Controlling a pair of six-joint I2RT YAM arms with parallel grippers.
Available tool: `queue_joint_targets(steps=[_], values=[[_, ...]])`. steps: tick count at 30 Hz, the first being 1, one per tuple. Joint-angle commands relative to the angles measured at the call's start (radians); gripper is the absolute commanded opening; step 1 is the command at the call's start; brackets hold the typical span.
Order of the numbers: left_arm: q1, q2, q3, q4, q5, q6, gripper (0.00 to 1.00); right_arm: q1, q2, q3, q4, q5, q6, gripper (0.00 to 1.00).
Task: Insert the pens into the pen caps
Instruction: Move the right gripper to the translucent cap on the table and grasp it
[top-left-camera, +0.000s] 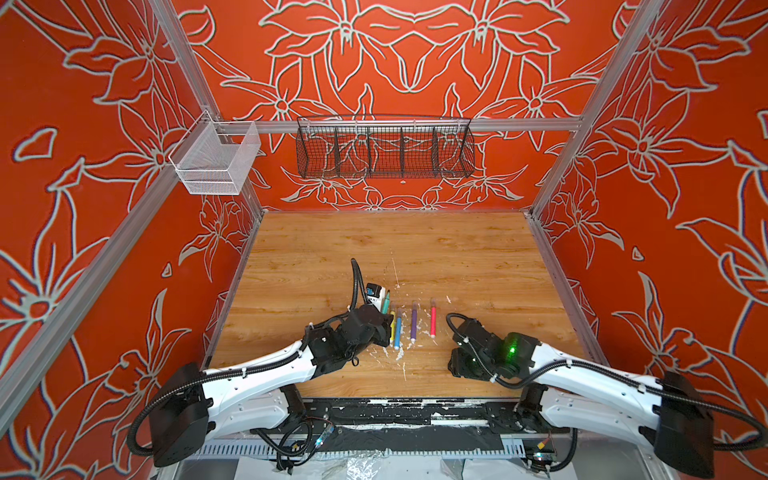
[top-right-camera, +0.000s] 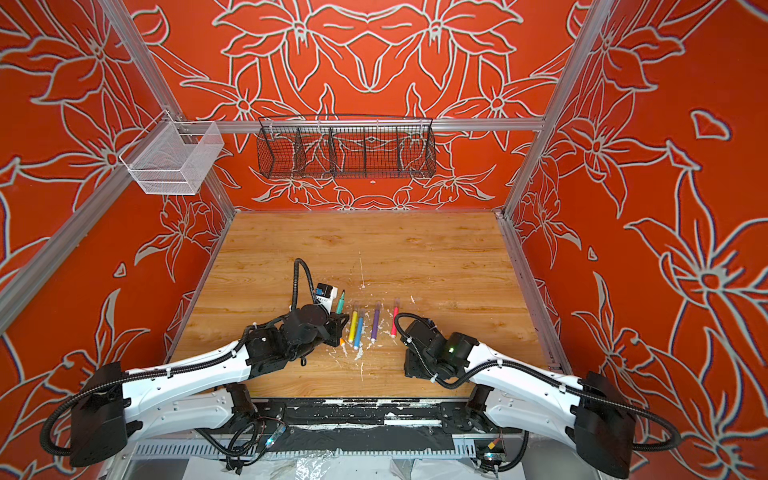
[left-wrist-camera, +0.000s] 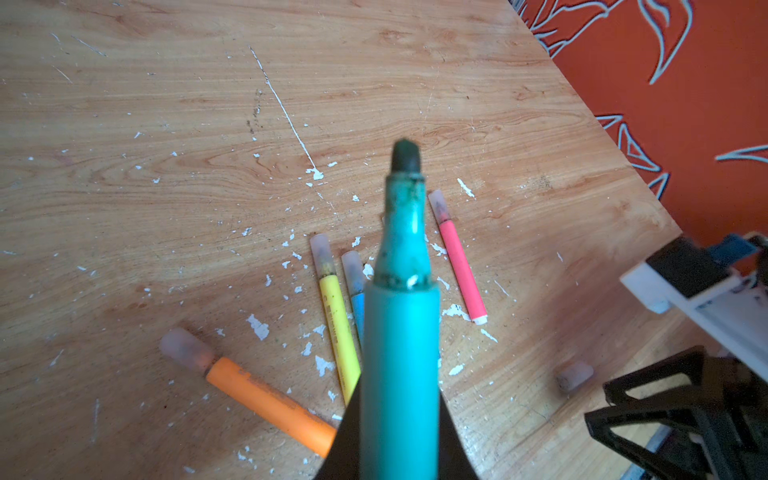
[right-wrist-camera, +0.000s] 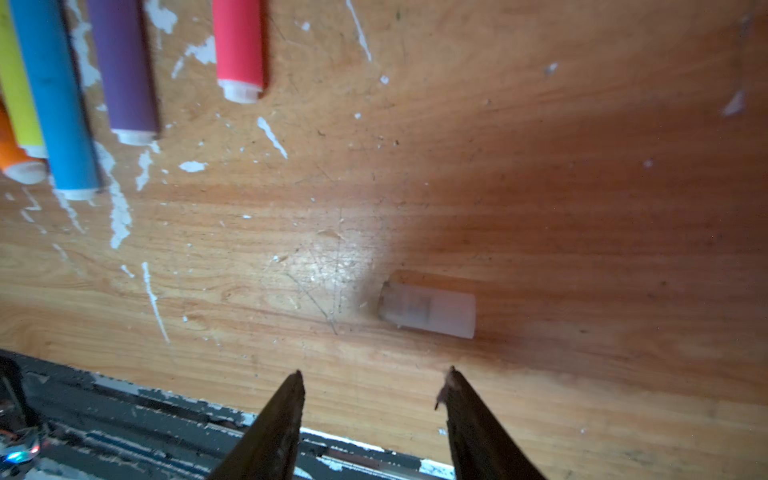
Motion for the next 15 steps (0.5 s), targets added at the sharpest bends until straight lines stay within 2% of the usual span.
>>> queue_joint_targets(steps=[1,7,15], values=[[0.005,-0.021,0.003,-0.023,-0.017,0.002,0.00,-0.002,0.036,-0.017,0.065,0.010,-0.014,0.58],[0.005,-0.032,0.003,-0.034,-0.023,-0.003,0.00,-0.017,0.119,-0.005,0.099,0.043,-0.036,0.58],[0.005,-0.048,-0.008,-0.035,-0.025,-0.004,0.00,-0.036,0.140,0.002,0.103,0.098,-0.056,0.60]])
